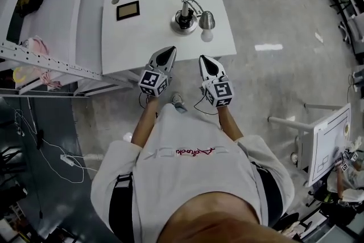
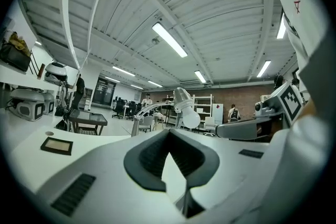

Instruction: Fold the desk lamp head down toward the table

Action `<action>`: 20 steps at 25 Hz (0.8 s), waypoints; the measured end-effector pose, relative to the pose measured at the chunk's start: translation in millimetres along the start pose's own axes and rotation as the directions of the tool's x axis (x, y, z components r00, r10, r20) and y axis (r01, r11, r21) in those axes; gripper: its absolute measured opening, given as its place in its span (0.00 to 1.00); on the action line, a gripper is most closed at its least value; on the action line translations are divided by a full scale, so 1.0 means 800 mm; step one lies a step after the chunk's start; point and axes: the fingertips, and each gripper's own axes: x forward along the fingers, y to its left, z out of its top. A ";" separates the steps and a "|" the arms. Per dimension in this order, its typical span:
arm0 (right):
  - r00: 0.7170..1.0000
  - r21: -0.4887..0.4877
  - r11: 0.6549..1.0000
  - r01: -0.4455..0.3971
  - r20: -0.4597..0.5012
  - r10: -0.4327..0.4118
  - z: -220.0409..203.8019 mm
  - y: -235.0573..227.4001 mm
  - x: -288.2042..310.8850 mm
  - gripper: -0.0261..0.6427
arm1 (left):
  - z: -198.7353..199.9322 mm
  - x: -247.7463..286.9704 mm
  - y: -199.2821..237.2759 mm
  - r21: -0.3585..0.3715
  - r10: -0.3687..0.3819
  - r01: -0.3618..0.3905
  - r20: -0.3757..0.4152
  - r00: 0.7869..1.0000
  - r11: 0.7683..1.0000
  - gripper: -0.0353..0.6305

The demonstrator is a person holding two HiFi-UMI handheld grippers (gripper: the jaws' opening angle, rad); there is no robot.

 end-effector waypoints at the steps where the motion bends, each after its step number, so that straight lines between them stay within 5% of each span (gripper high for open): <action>1: 1.000 0.002 1.000 0.010 -0.004 -0.010 -0.001 -0.005 0.005 0.05 | 0.000 0.006 0.005 -0.001 -0.008 0.008 -0.002 1.000 1.000 0.09; 12: 0.992 0.017 0.992 0.128 -0.025 -0.127 -0.010 -0.055 0.019 0.05 | -0.016 0.061 0.033 -0.009 -0.083 0.082 -0.050 0.995 0.997 0.09; 20: 0.990 0.030 0.992 0.126 -0.065 -0.123 -0.017 -0.101 0.024 0.05 | -0.037 0.078 0.040 -0.037 -0.039 0.036 -0.094 0.995 0.999 0.09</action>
